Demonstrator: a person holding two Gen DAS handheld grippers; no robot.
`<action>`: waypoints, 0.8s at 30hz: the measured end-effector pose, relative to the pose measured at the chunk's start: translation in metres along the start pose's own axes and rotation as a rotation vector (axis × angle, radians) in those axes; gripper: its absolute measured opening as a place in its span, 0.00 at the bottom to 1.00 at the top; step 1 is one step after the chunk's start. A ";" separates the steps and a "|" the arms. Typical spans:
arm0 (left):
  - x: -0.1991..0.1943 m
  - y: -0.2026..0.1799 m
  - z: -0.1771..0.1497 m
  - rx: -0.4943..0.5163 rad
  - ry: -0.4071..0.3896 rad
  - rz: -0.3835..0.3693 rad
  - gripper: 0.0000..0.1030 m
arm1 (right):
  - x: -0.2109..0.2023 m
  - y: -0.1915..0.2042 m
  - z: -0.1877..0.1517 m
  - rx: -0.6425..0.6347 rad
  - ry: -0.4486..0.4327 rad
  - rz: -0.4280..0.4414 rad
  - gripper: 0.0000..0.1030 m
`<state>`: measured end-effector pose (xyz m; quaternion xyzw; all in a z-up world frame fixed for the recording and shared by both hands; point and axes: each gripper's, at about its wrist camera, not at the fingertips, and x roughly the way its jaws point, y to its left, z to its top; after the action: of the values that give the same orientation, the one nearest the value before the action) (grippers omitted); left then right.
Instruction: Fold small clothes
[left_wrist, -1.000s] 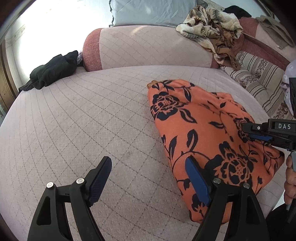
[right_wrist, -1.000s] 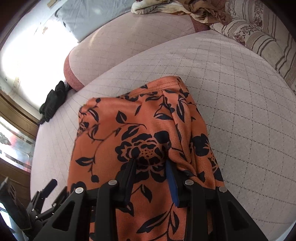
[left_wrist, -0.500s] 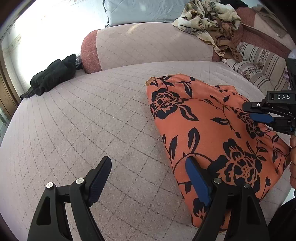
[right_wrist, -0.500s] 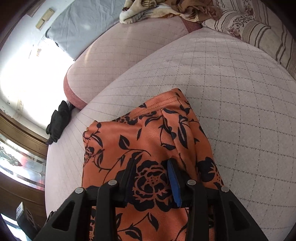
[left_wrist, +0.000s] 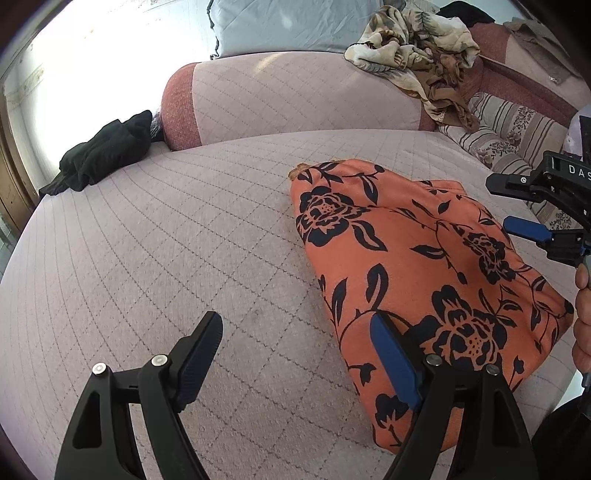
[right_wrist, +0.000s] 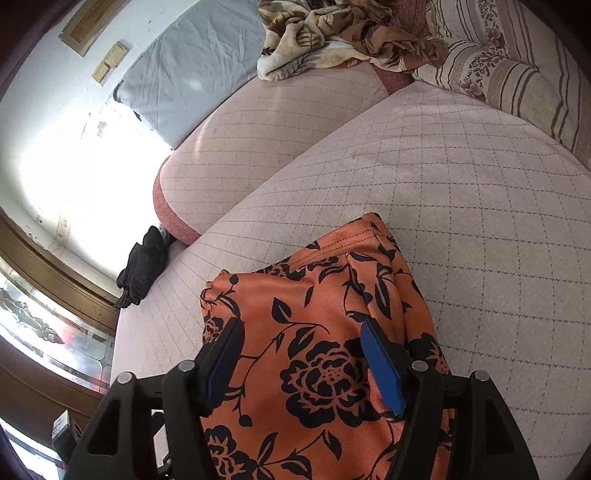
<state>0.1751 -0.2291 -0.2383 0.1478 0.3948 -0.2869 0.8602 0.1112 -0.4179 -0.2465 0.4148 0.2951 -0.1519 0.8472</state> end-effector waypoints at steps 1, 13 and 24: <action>0.000 0.000 0.000 0.000 0.000 0.000 0.80 | -0.001 0.000 0.000 -0.004 -0.006 0.002 0.67; 0.003 0.000 -0.001 -0.004 0.009 -0.002 0.80 | -0.001 0.017 -0.005 -0.095 0.012 0.038 0.54; 0.007 0.003 -0.003 -0.011 0.026 -0.002 0.80 | 0.027 0.003 -0.013 -0.053 0.141 -0.019 0.52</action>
<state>0.1788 -0.2281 -0.2454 0.1463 0.4075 -0.2834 0.8557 0.1287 -0.4056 -0.2674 0.3992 0.3619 -0.1225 0.8334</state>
